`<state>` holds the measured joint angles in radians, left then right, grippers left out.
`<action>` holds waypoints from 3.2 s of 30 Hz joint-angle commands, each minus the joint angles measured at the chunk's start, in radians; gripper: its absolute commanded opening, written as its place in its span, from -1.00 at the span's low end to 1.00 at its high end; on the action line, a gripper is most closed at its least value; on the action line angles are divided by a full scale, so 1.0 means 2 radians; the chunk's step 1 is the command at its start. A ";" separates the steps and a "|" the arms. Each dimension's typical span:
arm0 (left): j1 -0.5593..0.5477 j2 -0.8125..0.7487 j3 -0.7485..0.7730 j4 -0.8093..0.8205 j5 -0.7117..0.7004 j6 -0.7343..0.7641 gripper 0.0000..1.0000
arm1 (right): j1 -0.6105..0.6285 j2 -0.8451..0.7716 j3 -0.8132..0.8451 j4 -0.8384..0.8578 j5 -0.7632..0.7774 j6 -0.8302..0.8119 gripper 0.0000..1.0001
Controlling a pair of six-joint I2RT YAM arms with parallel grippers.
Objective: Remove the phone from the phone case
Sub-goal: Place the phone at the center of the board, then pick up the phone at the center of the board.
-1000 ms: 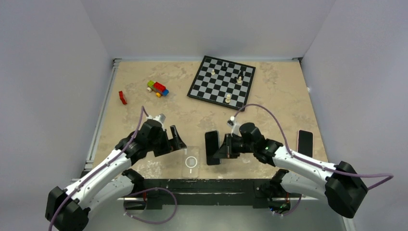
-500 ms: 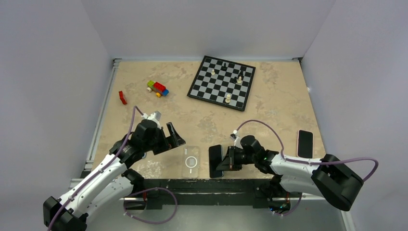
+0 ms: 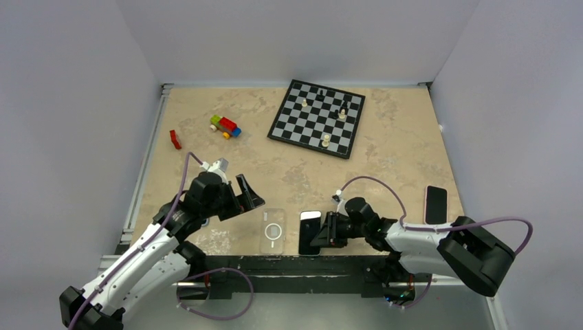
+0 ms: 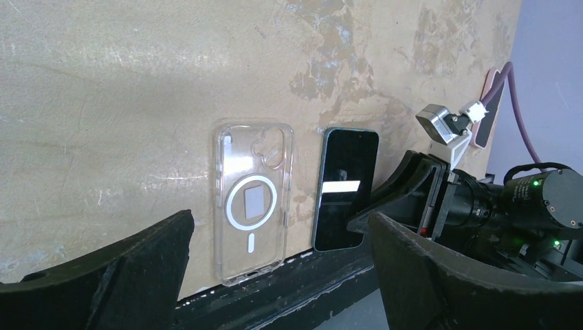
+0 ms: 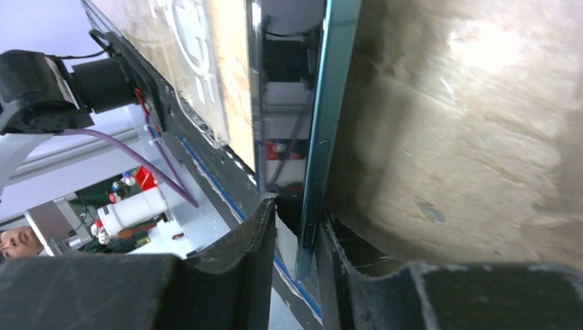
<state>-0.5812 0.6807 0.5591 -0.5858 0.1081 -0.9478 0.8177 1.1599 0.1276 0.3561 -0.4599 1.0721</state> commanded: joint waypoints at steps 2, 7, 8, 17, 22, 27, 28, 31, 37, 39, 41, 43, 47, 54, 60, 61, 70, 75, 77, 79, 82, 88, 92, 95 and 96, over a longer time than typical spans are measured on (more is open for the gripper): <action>-0.001 0.003 0.026 0.008 -0.004 0.012 1.00 | 0.002 0.001 -0.002 -0.030 0.017 -0.020 -0.32; 0.000 0.012 0.030 0.005 -0.012 0.019 1.00 | 0.002 0.000 0.016 -0.062 0.035 -0.033 -0.06; 0.000 0.014 0.032 0.004 -0.014 0.020 1.00 | 0.002 -0.005 0.022 -0.079 0.045 -0.039 0.01; 0.031 0.058 0.096 -0.106 -0.079 -0.005 1.00 | 0.007 -0.078 0.109 -0.249 0.146 -0.106 0.66; 0.041 0.057 0.127 -0.169 -0.121 -0.035 1.00 | 0.010 -0.135 0.116 -0.268 0.147 -0.120 0.74; 0.054 0.056 0.150 -0.212 -0.139 -0.044 1.00 | 0.010 -0.120 0.104 -0.240 0.139 -0.128 0.80; 0.057 0.058 0.154 -0.218 -0.143 -0.045 1.00 | 0.010 -0.110 0.102 -0.228 0.136 -0.129 0.81; 0.075 0.066 0.165 -0.243 -0.145 -0.046 1.00 | 0.010 -0.084 0.090 -0.191 0.121 -0.122 0.84; 0.124 0.073 0.187 -0.261 -0.133 -0.032 1.00 | 0.048 -0.068 0.066 -0.146 0.097 -0.097 0.84; 0.137 0.083 0.197 -0.267 -0.137 -0.032 1.00 | 0.055 -0.075 0.061 -0.140 0.086 -0.090 0.83; 0.156 0.102 0.215 -0.282 -0.136 -0.032 1.00 | 0.061 -0.089 0.053 -0.137 0.081 -0.080 0.81; 0.176 0.130 0.237 -0.303 -0.129 -0.032 1.00 | 0.064 -0.105 0.043 -0.132 0.077 -0.070 0.81; 0.211 0.163 0.254 -0.321 -0.117 -0.043 1.00 | 0.064 -0.128 0.058 -0.181 0.109 -0.081 0.80; 0.257 0.141 0.191 -0.315 -0.133 -0.136 1.00 | 0.064 -0.199 0.094 -0.207 0.123 -0.098 0.84; 0.308 0.198 0.169 -0.329 -0.133 -0.206 1.00 | 0.064 -0.216 0.161 -0.272 0.179 -0.145 0.86; 0.324 0.199 0.149 -0.309 -0.119 -0.220 1.00 | 0.064 -0.218 0.166 -0.275 0.180 -0.149 0.86; 0.376 0.189 0.005 -0.127 -0.081 -0.342 1.00 | 0.064 -0.300 0.141 -0.282 0.182 -0.131 0.86; 0.378 0.187 0.003 -0.126 -0.125 -0.340 1.00 | 0.064 -0.335 0.130 -0.298 0.186 -0.121 0.87; 0.382 0.187 -0.005 -0.113 -0.133 -0.339 1.00 | 0.064 -0.339 0.129 -0.300 0.188 -0.120 0.88; 0.384 0.191 -0.008 -0.105 -0.136 -0.339 1.00 | 0.065 -0.338 0.134 -0.304 0.190 -0.120 0.88; 0.386 0.206 0.006 -0.119 -0.148 -0.331 1.00 | 0.064 -0.338 0.139 -0.309 0.193 -0.123 0.88; 0.396 0.250 0.039 -0.137 -0.174 -0.305 1.00 | 0.064 -0.338 0.142 -0.310 0.195 -0.122 0.88; 0.404 0.300 0.062 -0.152 -0.168 -0.292 0.99 | 0.064 -0.340 0.145 -0.317 0.198 -0.122 0.89; 0.404 0.325 0.065 -0.156 -0.163 -0.293 0.93 | 0.064 -0.343 0.147 -0.321 0.202 -0.121 0.89; 0.403 0.328 0.058 -0.151 -0.161 -0.294 0.91 | 0.064 -0.343 0.148 -0.323 0.203 -0.122 0.89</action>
<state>0.2161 1.3052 0.6575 -0.8768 -0.1951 -1.5509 0.9428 0.4881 0.3901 -0.2871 -0.0898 0.8219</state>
